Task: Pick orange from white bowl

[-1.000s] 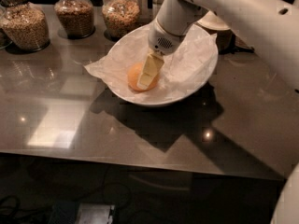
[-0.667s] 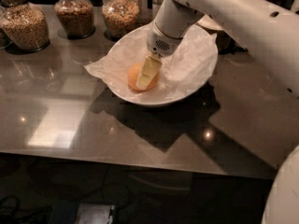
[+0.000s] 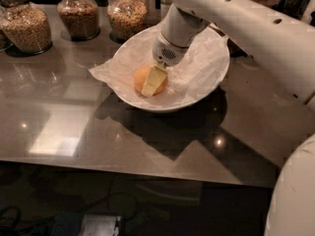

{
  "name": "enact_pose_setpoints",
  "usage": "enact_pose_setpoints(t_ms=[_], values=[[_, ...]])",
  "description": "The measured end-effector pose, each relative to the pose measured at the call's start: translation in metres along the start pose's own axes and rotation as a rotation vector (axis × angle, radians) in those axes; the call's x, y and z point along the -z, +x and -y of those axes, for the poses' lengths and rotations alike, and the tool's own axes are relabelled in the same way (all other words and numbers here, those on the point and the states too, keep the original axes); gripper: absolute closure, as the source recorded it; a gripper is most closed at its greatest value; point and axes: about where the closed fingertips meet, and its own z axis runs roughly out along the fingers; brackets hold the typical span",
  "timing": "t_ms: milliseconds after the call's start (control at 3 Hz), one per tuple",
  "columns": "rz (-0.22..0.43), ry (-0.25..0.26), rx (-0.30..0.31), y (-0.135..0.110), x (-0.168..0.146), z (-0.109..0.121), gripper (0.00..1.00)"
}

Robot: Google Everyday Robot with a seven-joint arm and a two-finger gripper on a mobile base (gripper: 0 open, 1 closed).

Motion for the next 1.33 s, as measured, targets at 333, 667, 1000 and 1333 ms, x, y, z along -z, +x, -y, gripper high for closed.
enact_pose_setpoints(t_ms=[333, 667, 1000, 1333], values=[[-0.006, -0.010, -0.012, 0.003, -0.004, 0.000, 0.55], [-0.009, -0.019, -0.018, 0.003, -0.006, 0.000, 0.77], [-0.005, -0.019, -0.019, 0.003, -0.005, 0.000, 0.99], [0.137, -0.012, 0.003, 0.001, 0.019, -0.005, 1.00]])
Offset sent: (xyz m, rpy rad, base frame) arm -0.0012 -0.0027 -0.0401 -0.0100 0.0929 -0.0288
